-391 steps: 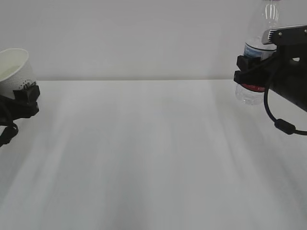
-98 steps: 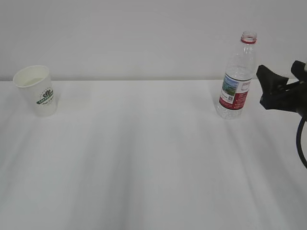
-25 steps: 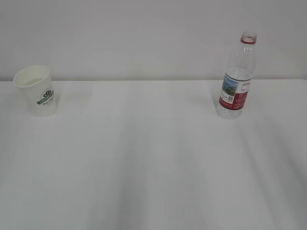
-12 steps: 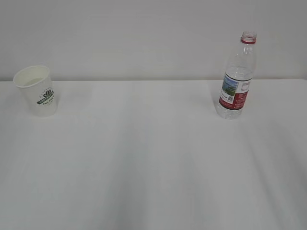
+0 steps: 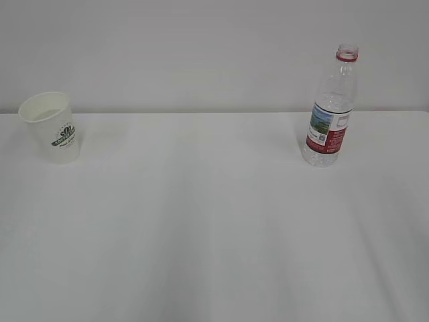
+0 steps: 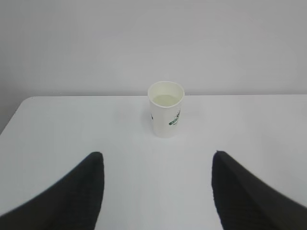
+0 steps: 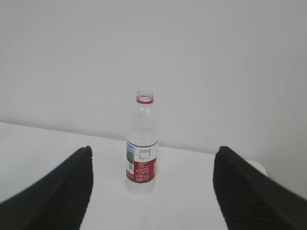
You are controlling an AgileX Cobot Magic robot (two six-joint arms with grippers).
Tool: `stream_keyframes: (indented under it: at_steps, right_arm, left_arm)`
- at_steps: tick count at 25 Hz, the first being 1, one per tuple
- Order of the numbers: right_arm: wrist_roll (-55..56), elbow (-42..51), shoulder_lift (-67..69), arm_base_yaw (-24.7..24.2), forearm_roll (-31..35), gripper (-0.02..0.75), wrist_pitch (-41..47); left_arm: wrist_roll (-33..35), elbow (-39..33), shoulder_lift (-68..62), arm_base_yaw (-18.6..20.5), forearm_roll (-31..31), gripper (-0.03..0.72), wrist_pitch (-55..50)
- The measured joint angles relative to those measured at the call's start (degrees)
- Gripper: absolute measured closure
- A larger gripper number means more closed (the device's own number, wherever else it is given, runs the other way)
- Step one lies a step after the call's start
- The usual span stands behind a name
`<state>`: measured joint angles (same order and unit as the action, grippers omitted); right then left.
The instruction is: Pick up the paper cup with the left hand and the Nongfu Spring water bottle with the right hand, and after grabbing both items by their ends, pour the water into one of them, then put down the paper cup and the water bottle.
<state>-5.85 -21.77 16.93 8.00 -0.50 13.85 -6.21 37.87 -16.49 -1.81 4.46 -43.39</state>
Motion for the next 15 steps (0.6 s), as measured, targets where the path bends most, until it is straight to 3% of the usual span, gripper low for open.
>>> stream_keyframes:
  at_steps: [15]
  right_arm:
    - [0.6, -10.4, -4.1, 0.0, 0.0, 0.15, 30.5]
  left_arm:
    - [1.5, 3.9, 0.0, 0.0, 0.0, 0.183, -14.5]
